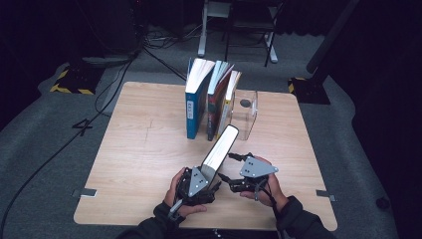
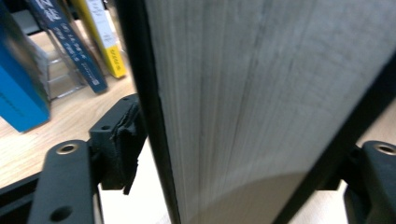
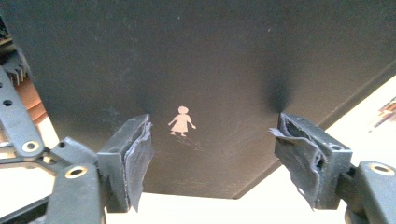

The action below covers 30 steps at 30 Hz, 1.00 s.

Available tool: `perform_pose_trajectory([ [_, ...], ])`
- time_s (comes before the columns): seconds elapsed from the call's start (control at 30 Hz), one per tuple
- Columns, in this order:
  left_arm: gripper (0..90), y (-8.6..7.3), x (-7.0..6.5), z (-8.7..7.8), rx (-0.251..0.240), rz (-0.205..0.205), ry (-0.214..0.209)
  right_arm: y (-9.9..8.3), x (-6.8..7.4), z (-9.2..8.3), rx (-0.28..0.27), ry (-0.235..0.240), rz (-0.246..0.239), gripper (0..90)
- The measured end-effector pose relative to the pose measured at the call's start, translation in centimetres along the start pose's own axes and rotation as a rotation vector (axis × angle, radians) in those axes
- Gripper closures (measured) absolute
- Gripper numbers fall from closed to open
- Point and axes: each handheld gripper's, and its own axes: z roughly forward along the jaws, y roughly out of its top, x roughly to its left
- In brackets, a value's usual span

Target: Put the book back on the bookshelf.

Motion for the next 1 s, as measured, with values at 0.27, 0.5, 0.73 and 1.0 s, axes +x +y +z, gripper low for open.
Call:
perform_pose_trajectory([
  [0.27, 47.1, -0.3, 1.8, 0.2, -0.011, 0.004, -0.020, -0.4, -1.6, -1.0, 0.021, -0.053, 0.009, 32.3],
  [0.5, 52.0, -0.1, 3.8, -0.1, 0.015, -0.019, -0.099, -0.9, -3.6, -2.4, 0.004, -0.101, 0.049, 32.0],
  [0.73, 52.3, -0.2, 4.4, -0.6, 0.025, 0.013, -0.207, -1.4, -4.0, -3.1, 0.014, -0.071, 0.057, 30.4],
  [1.0, 51.8, -0.3, 3.8, -1.3, 0.031, 0.042, -0.354, -1.9, -3.7, -4.4, 0.021, 0.036, 0.037, 29.4],
])
